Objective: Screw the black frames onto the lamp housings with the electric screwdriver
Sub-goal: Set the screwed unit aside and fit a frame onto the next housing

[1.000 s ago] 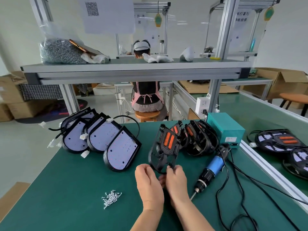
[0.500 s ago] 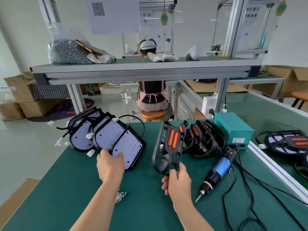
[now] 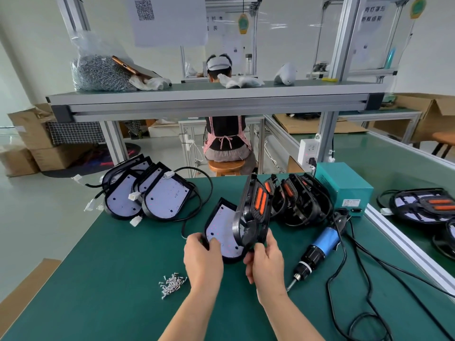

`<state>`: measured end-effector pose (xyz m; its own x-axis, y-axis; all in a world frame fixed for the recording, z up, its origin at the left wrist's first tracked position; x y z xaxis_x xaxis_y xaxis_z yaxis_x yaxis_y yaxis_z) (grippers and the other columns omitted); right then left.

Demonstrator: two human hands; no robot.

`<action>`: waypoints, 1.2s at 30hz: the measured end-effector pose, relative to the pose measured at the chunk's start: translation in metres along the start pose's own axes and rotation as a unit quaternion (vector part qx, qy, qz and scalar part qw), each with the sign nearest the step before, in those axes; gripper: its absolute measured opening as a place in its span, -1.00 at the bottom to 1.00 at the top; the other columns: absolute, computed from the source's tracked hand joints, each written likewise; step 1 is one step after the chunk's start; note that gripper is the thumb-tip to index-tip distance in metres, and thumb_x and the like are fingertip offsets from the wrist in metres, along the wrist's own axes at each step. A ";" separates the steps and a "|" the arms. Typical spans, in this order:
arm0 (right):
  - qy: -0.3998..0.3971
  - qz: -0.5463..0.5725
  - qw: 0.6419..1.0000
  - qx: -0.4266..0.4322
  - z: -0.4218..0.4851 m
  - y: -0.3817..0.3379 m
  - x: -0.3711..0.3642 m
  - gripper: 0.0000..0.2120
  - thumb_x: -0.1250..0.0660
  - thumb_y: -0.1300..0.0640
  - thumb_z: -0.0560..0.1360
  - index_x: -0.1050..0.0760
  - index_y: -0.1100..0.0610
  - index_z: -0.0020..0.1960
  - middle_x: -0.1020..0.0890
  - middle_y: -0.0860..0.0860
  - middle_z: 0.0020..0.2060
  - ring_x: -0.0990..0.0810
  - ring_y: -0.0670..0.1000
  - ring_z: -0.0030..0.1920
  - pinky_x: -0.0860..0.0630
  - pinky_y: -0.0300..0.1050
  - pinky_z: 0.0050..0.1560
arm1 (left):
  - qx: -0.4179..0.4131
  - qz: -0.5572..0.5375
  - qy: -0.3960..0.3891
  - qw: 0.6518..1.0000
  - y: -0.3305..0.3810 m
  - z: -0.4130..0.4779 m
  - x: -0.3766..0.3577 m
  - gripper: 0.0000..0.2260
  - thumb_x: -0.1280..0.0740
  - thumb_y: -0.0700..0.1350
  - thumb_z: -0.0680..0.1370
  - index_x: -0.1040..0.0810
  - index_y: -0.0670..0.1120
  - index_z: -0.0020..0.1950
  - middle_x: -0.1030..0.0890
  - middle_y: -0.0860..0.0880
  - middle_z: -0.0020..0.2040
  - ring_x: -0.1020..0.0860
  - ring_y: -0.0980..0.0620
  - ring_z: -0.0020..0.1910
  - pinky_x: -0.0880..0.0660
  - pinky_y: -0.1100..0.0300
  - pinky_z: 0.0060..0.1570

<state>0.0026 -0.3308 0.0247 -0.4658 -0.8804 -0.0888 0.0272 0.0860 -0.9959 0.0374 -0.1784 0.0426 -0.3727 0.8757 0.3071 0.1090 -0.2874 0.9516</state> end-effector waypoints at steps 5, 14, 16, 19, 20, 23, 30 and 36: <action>0.000 -0.074 0.997 -0.012 -0.002 -0.001 0.002 -0.63 -0.07 0.30 0.56 -0.46 0.11 0.29 -0.51 0.06 -0.50 -0.37 0.05 -0.59 -0.30 -0.19 -0.59 | 0.026 0.003 -0.036 0.999 -0.011 -0.004 0.000 -0.91 -0.26 -0.07 0.60 -0.46 -0.07 -0.05 -0.57 -0.08 -0.06 -0.52 -0.09 -0.10 -0.50 -0.05 -0.03; -0.049 -0.344 0.938 -0.006 -0.021 -0.013 0.015 -0.34 -0.10 0.12 0.56 -0.05 0.10 0.64 -0.67 0.19 -0.05 -0.63 0.22 0.04 -0.56 0.05 0.10 | 0.083 -0.074 -0.091 0.990 -0.018 -0.024 -0.006 -0.79 -0.15 0.04 0.65 -0.45 -0.06 -0.02 -0.57 -0.06 -0.05 -0.58 -0.14 -0.01 -0.55 -0.16 0.14; -0.057 -0.371 0.927 0.005 -0.023 -0.016 0.017 -0.35 -0.09 0.12 0.58 -0.04 0.13 0.64 -0.67 0.18 -0.03 -0.62 0.21 0.04 -0.56 0.07 0.09 | 0.085 -0.082 -0.099 0.988 -0.018 -0.026 -0.007 -0.80 -0.16 0.03 0.65 -0.46 -0.07 -0.02 -0.58 -0.07 -0.05 -0.59 -0.15 0.00 -0.56 -0.17 0.14; -0.065 -0.383 0.921 0.018 -0.022 -0.021 0.020 -0.38 -0.09 0.12 0.61 -0.04 0.13 0.64 -0.66 0.13 -0.06 -0.62 0.18 0.01 -0.56 0.04 0.05 | 0.088 -0.117 -0.125 0.981 -0.021 -0.030 -0.010 -0.81 -0.16 -0.05 0.65 -0.51 -0.10 0.00 -0.60 -0.11 -0.02 -0.60 -0.15 0.05 -0.63 -0.12 0.02; -0.065 -0.384 0.921 0.019 -0.020 -0.021 0.022 -0.39 -0.10 0.13 0.61 -0.06 0.12 0.64 -0.67 0.12 -0.07 -0.62 0.16 0.00 -0.55 0.02 0.04 | 0.091 -0.138 -0.135 0.977 -0.022 -0.032 -0.011 -0.82 -0.16 -0.07 0.66 -0.52 -0.11 0.01 -0.61 -0.12 0.00 -0.61 -0.13 0.05 -0.65 -0.01 -0.09; -0.059 -0.360 0.931 0.012 -0.015 -0.021 0.028 -0.42 -0.11 0.15 0.60 -0.15 0.10 0.62 -0.68 0.12 -0.12 -0.61 0.15 -0.03 -0.52 -0.02 0.00 | 0.106 -0.174 -0.163 0.965 -0.024 -0.036 -0.010 -0.83 -0.18 -0.10 0.67 -0.53 -0.13 0.06 -0.64 -0.12 0.06 -0.64 -0.08 0.06 -0.63 0.15 -0.22; -0.034 -0.355 0.934 0.023 -0.026 -0.022 0.026 -0.42 -0.11 0.12 0.59 -0.18 0.05 0.61 -0.69 0.14 -0.09 -0.62 0.18 0.02 -0.55 0.03 0.08 | 0.119 -0.193 -0.167 0.959 -0.024 -0.043 -0.011 -0.79 -0.17 -0.05 0.68 -0.54 -0.13 0.09 -0.66 -0.12 0.07 -0.66 -0.06 0.06 -0.61 0.21 -0.26; -0.014 -0.374 0.927 0.031 -0.026 -0.023 0.029 -0.41 -0.08 0.15 0.60 -0.15 0.02 0.63 -0.64 0.08 -0.18 -0.59 0.13 -0.08 -0.54 0.02 0.00 | 0.113 -0.188 -0.151 0.964 -0.022 -0.045 -0.010 -0.72 -0.14 0.08 0.67 -0.59 -0.03 0.05 -0.66 0.03 0.01 -0.66 0.09 -0.01 -0.60 0.19 -0.26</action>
<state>-0.0346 -0.3464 0.0456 -0.3516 -0.6953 0.6269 -0.2418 -0.5795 -0.7783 -0.0031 -0.1982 0.0180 -0.1436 0.9842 -0.1031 0.2283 0.1344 0.9643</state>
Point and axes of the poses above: each hand's wrist, its own z-axis towards the middle knuckle, its own x-axis out of the back of the hand, y = z × x, the point moved 5 cm from there along z, towards the middle knuckle
